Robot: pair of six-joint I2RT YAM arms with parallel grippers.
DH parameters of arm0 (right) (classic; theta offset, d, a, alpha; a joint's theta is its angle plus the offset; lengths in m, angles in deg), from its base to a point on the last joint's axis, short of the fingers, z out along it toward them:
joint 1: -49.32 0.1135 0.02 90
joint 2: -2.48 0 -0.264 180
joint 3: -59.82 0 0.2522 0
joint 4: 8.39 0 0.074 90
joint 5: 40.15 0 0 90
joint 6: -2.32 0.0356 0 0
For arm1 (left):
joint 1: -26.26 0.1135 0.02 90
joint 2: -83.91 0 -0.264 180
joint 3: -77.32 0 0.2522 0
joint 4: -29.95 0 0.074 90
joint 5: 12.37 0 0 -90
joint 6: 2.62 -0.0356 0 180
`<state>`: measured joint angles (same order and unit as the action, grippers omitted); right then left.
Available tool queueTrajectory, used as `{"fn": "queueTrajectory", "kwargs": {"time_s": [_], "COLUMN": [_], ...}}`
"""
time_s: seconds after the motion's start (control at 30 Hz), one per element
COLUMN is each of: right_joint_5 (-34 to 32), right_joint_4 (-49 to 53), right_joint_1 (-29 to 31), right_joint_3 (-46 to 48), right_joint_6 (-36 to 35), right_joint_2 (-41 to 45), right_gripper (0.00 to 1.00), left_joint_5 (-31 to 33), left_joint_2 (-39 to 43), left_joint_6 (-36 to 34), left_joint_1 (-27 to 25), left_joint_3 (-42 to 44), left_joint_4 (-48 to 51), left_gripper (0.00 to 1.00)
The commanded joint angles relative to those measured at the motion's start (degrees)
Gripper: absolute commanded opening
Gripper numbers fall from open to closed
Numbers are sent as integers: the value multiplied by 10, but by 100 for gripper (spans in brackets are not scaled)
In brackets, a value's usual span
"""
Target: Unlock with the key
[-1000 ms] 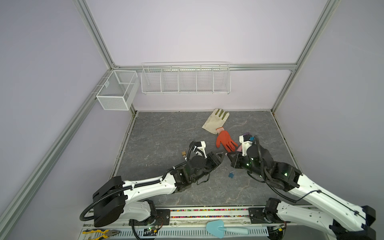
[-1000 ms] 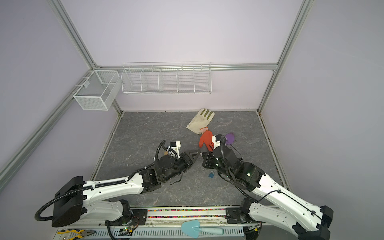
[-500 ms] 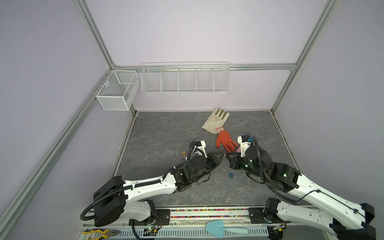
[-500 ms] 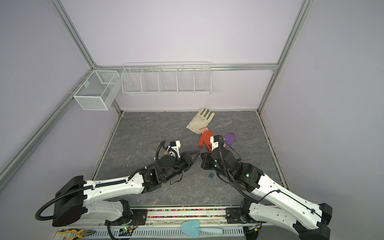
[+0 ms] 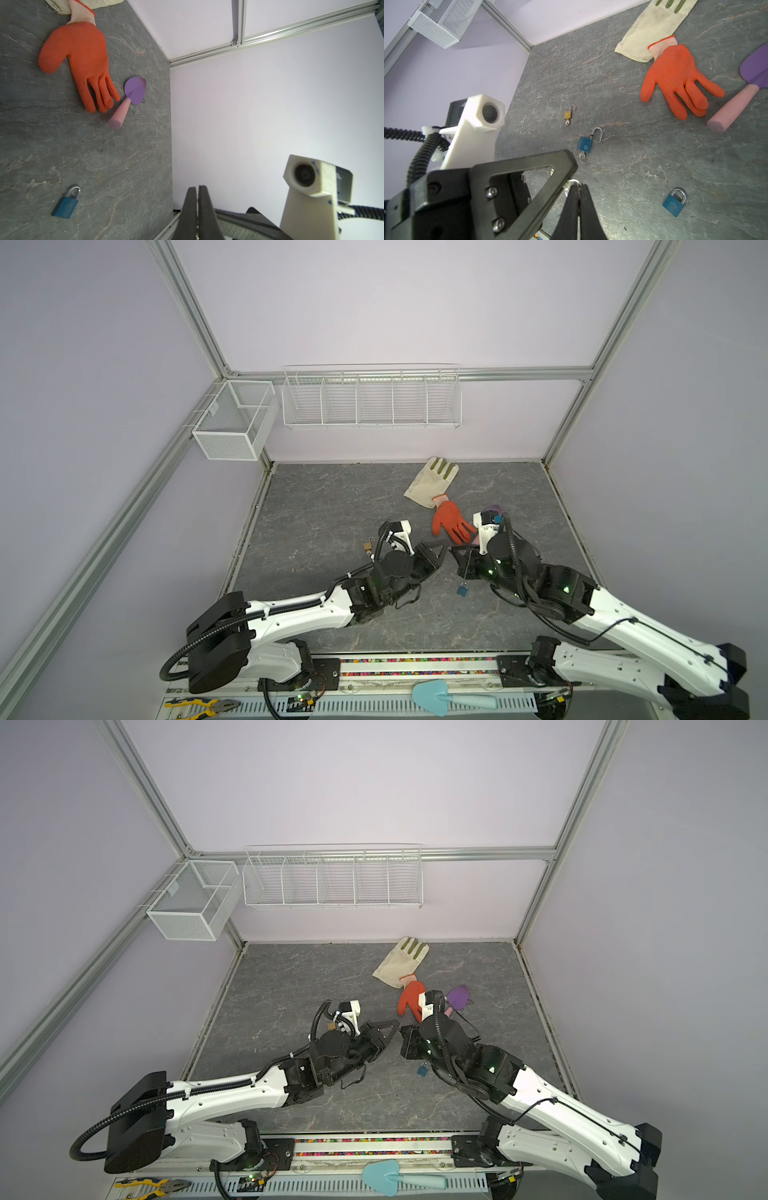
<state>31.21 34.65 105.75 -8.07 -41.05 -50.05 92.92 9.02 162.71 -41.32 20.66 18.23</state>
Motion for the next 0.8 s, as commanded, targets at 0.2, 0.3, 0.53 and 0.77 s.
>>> {"fn": "queueTrajectory", "kwargs": {"time_s": [0.2, 0.3, 0.53, 0.77], "right_joint_5": [75, 171, 351, 401], "right_joint_4": [-9, -21, -48, -97], "right_joint_1": [-7, -32, -106, -142], "right_joint_3": [-22, -23, -18, -3], "right_joint_6": [-71, -103, -115, -82], "right_joint_2": [52, 66, 99, 100], "right_gripper": [52, 63, 67, 58], "left_joint_5": [-45, -109, -195, -240], "left_joint_2": [45, 53, 72, 73], "left_joint_6": [-137, -189, -276, -296], "left_joint_1": [40, 66, 79, 79], "left_joint_3": [12, 10, -19, -39], "left_joint_4": [-41, -56, -48, -60], "left_gripper": [0, 0, 0, 0]}}
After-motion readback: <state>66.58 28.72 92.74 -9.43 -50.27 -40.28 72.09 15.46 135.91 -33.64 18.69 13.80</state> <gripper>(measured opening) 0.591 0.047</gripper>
